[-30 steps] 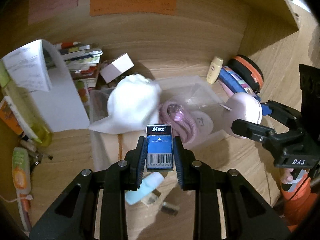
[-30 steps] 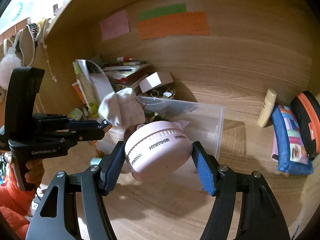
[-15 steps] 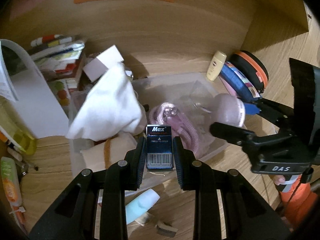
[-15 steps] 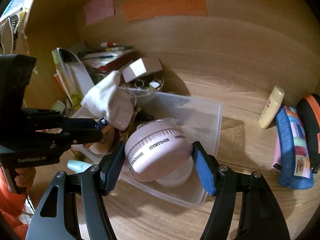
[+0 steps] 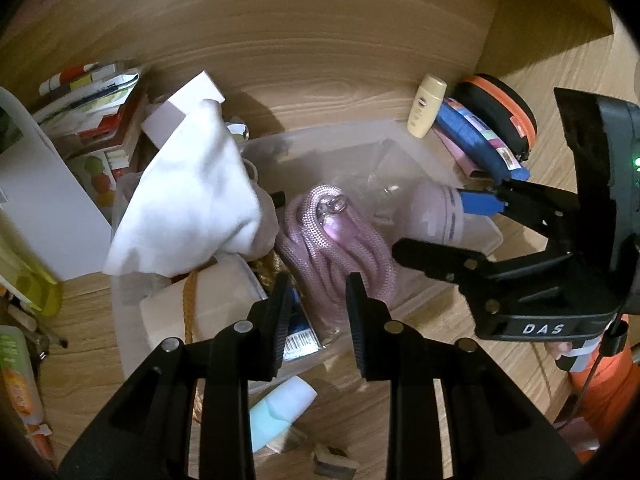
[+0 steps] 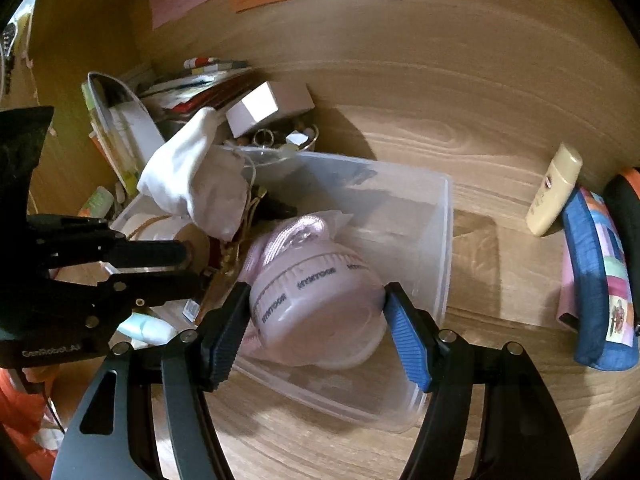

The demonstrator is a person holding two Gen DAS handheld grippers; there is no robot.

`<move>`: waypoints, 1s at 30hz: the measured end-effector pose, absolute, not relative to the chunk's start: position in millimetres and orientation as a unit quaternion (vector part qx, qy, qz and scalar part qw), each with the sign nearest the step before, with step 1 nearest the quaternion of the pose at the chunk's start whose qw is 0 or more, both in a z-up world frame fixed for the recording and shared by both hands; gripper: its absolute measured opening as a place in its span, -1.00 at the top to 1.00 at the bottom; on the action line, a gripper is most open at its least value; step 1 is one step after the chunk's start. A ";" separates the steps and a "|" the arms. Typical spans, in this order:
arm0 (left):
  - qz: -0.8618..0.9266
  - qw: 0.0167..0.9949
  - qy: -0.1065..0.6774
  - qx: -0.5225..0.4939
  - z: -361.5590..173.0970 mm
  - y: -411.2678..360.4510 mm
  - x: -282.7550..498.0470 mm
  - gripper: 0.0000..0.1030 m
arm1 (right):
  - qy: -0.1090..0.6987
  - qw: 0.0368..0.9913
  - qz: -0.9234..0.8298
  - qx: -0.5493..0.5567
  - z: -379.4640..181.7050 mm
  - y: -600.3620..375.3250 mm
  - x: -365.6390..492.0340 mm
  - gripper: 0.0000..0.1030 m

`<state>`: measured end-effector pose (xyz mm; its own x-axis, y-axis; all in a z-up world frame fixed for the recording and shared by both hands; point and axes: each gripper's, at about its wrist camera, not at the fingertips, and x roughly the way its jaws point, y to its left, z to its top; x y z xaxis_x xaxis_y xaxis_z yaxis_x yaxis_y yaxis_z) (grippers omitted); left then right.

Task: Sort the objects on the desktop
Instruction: 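Open both tools to drop the Max box and fan into the box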

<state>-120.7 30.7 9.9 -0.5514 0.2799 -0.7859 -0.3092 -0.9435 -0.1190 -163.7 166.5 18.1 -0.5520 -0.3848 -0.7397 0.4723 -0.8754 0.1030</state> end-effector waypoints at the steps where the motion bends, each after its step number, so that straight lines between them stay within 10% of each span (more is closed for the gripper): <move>1: 0.881 0.168 0.015 -0.442 11.4 30.4 -120.4 0.47 | 0.057 0.242 -0.879 0.407 18.9 165.6 -162.7 -0.29; 14: 0.912 0.133 0.027 -0.387 38.4 2.4 -83.7 -0.29 | 0.049 0.221 -0.903 0.364 46.9 170.3 -133.8 -0.61; 30: 0.903 0.073 0.002 -0.424 10.6 -56.6 -43.2 -0.45 | 0.089 0.309 -0.870 0.374 31.1 115.8 -78.2 -0.63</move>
